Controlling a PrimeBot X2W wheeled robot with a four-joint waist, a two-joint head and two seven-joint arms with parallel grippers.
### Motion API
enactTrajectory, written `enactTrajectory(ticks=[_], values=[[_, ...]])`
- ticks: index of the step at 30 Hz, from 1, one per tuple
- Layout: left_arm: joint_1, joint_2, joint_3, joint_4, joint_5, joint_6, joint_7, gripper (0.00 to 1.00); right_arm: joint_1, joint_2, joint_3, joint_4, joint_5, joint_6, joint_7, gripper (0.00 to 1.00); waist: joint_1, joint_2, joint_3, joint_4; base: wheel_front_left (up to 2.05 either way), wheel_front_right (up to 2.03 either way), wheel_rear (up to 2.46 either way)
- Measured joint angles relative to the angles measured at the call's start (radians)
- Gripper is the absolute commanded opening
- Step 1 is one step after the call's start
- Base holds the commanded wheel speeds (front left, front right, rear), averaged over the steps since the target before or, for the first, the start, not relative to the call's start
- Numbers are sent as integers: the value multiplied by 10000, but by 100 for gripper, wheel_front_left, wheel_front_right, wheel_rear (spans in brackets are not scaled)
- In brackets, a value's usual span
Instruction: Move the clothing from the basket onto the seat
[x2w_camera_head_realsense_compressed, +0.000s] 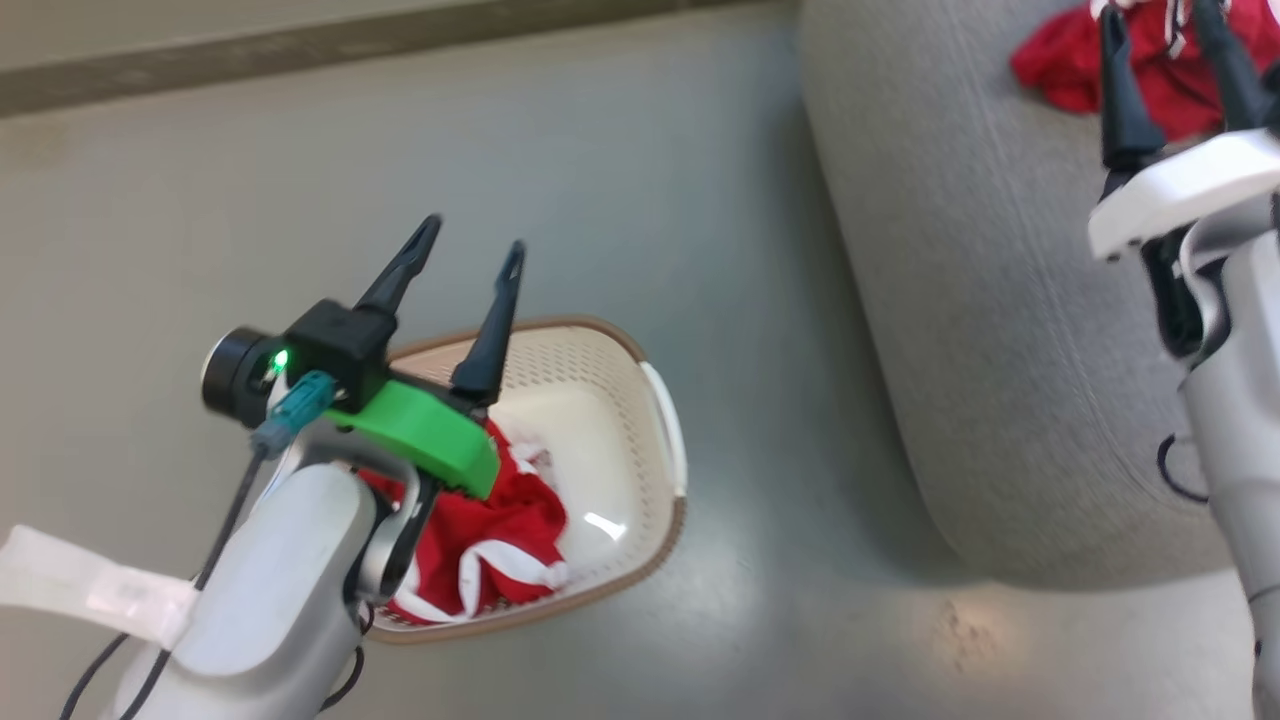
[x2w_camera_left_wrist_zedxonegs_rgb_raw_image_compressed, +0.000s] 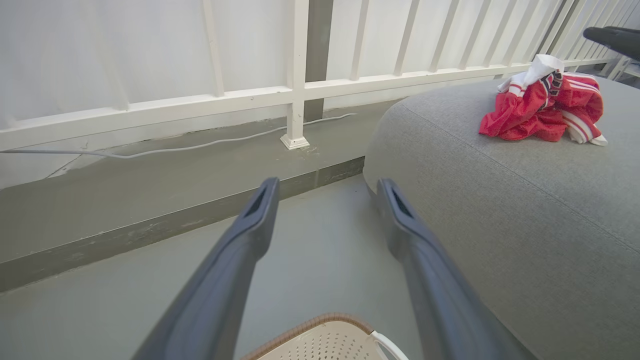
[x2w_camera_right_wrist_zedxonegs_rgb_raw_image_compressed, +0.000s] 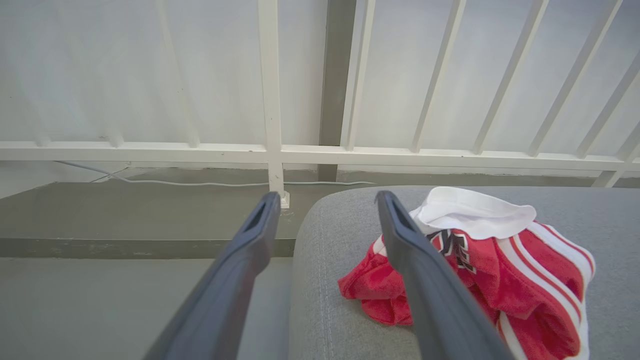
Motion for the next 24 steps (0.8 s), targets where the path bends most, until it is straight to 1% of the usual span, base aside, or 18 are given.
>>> enactTrajectory(ticks=[4, 14, 16, 22, 24], values=[[471, 2, 430, 217, -328, 84, -31, 100, 511, 201, 61, -194, 0, 33, 0, 100, 0, 0, -473, 451, 0, 0, 0], [1618, 81, 1233, 487, -495, 182, -90, 100, 1876, 660, 161, -571, 4, 27, 0, 100, 0, 0, -1673, 1531, 0, 0, 0], [1886, 88, 1310, 516, -495, 184, -90, 100, 2215, 752, 163, -631, 4, -56, 0, 100, 0, 0, -1920, 1721, 0, 0, 0], [2765, 226, 1833, 606, -497, 276, -115, 100, 3104, 1197, 238, -922, 59, -77, 2, 100, 0, 0, -2683, 2175, 0, 0, 0], [3055, 290, 2063, 585, -497, 278, -115, 100, 3435, 1375, 261, -1074, 65, -151, 2, 100, 0, 0, -2936, 2285, 0, 0, 0]])
